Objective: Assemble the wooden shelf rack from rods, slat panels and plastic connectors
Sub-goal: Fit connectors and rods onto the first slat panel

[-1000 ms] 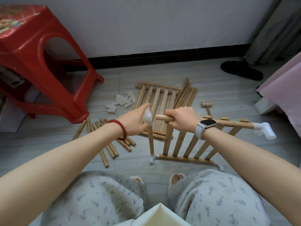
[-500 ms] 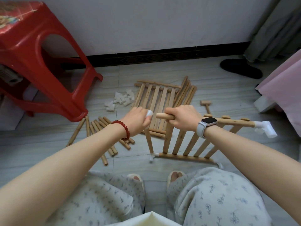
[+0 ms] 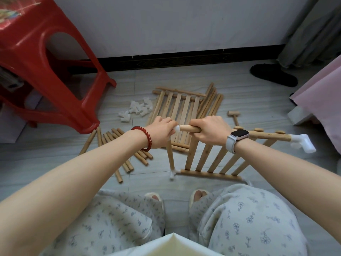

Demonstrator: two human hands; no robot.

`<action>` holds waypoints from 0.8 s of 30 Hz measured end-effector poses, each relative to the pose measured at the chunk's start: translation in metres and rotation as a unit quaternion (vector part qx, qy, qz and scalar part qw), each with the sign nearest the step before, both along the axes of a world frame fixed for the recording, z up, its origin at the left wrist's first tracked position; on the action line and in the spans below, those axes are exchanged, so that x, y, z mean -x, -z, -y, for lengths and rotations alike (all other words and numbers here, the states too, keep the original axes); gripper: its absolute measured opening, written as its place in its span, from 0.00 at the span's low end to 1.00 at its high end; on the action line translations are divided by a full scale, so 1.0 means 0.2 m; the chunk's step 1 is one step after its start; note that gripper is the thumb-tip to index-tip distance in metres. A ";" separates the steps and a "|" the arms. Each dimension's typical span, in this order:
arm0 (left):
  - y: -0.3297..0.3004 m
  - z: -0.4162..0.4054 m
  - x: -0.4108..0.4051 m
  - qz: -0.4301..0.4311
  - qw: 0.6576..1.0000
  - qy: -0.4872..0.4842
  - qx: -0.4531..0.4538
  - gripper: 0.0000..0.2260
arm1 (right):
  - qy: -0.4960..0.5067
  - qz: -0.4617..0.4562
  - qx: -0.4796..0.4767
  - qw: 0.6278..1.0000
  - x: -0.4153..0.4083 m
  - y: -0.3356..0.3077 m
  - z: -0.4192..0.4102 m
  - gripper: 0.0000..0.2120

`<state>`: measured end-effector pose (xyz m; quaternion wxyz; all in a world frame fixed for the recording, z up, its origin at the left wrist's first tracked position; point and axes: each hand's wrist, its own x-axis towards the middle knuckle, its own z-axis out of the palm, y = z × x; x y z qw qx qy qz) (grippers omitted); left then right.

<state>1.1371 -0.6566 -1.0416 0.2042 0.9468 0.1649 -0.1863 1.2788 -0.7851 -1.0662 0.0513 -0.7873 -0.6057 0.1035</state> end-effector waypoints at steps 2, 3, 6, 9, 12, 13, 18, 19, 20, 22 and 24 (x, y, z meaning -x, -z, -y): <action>0.00 -0.01 0.01 -0.004 1.000 0.011 0.012 0.14 | -0.004 -0.004 -0.001 1.000 0.01 0.00 0.01 0.05; -0.01 -0.02 0.02 -0.004 1.000 0.021 0.014 0.14 | -0.006 -0.006 -0.002 1.000 0.01 0.00 0.01 0.05; -0.02 -0.05 0.01 0.005 0.999 0.047 -0.001 0.16 | -0.006 -0.007 -0.003 1.000 0.02 0.00 0.01 0.04; -0.05 -0.04 0.00 0.008 1.000 0.018 -0.010 0.19 | 0.000 -0.010 -0.004 1.000 0.02 0.00 0.02 0.04; -0.06 0.01 0.00 0.013 0.994 -0.094 0.057 0.18 | 0.005 -0.011 -0.002 1.000 0.02 0.00 0.01 0.04; -0.05 0.04 0.00 0.033 0.983 -0.158 0.089 0.18 | 0.005 -0.012 -0.001 1.000 0.02 0.00 0.01 0.04; 0.03 0.17 -0.08 0.165 0.905 -0.355 0.166 0.16 | 0.006 -0.010 -0.004 1.000 -0.01 0.00 0.00 0.04; 0.03 0.18 -0.07 0.161 0.892 -0.375 0.196 0.18 | 0.006 -0.010 -0.003 1.000 -0.01 0.01 0.00 0.04; 0.04 0.18 -0.06 0.154 0.884 -0.386 0.214 0.19 | 0.006 -0.008 -0.002 1.000 -0.01 0.01 0.00 0.04; 0.05 0.18 -0.01 0.147 0.884 -0.381 0.226 0.19 | 0.007 -0.005 0.000 1.000 -0.02 0.01 0.00 0.04; 0.03 0.17 0.03 0.140 0.889 -0.368 0.233 0.18 | 0.006 -0.003 0.000 1.000 -0.02 0.01 -0.01 0.04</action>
